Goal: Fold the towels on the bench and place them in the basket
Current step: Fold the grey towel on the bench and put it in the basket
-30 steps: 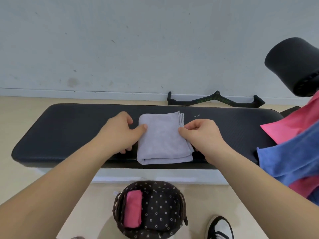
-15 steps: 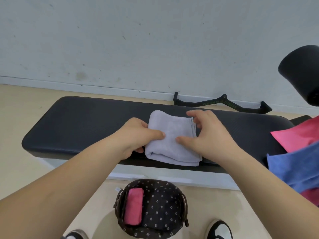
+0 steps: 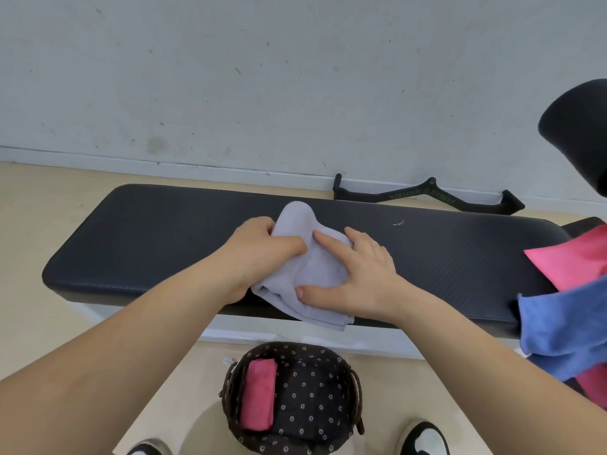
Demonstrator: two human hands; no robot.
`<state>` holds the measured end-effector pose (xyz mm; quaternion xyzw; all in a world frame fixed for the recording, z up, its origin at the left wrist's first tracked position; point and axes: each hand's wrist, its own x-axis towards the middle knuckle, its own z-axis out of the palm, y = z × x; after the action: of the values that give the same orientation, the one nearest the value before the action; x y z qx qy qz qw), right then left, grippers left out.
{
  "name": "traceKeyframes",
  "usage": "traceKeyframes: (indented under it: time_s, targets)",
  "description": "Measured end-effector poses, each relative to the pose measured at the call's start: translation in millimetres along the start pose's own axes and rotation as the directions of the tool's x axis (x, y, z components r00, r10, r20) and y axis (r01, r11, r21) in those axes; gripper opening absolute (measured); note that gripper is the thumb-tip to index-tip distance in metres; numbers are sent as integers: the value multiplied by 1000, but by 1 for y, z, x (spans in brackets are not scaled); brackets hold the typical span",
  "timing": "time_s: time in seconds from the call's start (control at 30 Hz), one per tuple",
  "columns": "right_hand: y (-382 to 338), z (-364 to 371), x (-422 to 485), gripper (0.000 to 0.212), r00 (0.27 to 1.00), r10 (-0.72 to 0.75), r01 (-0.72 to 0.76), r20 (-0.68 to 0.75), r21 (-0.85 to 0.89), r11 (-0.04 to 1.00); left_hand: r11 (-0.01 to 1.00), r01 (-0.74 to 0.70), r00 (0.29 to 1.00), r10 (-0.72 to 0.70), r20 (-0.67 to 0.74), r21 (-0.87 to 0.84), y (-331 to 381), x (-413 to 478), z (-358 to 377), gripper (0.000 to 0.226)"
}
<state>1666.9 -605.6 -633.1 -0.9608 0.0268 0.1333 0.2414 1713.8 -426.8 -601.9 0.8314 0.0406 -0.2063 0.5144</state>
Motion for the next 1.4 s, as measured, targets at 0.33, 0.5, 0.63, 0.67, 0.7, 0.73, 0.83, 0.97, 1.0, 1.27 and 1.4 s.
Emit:
traceKeyframes:
  time_s: [0.33,0.5,0.63,0.67,0.7,0.73,0.83,0.97,1.0,1.27,1.4]
  targets:
    - [-4,7,0,113,998,-10,11,-61,17,1000,954,-217,973,228,-32,209,10,-13,18,18]
    - [6,-16,-12,99,967,119,-85,-225,153,984,850,-313,929,366,-47,425,17,-18,23,12]
    - [16,-39,-26,39,949,242,-160,-203,354,922,806,-324,921,389,-30,496,23,-21,28,15]
    - [17,-37,-29,31,953,272,-193,-132,430,882,800,-327,918,396,-34,504,25,-22,30,17]
    - [17,-32,-31,27,957,284,-216,-63,502,837,794,-333,913,406,-36,509,27,-24,31,18]
    - [18,-27,-31,25,958,286,-223,-25,564,795,785,-343,907,420,-35,516,29,-26,33,18]
    - [18,-18,-31,12,962,273,-183,-26,683,707,737,-385,884,468,-9,555,35,-34,43,12]
    - [18,-19,-33,20,969,247,-161,16,798,581,607,-414,843,537,34,679,30,-37,62,10]
    - [19,-18,-33,24,969,244,-171,37,813,556,559,-417,839,539,68,717,26,-36,68,14]
    - [27,-22,-27,23,961,254,-224,106,837,499,563,-433,885,415,212,704,18,-23,59,8]
    - [24,-21,-28,37,967,241,-199,80,827,526,716,-305,934,355,49,628,8,-16,38,66]
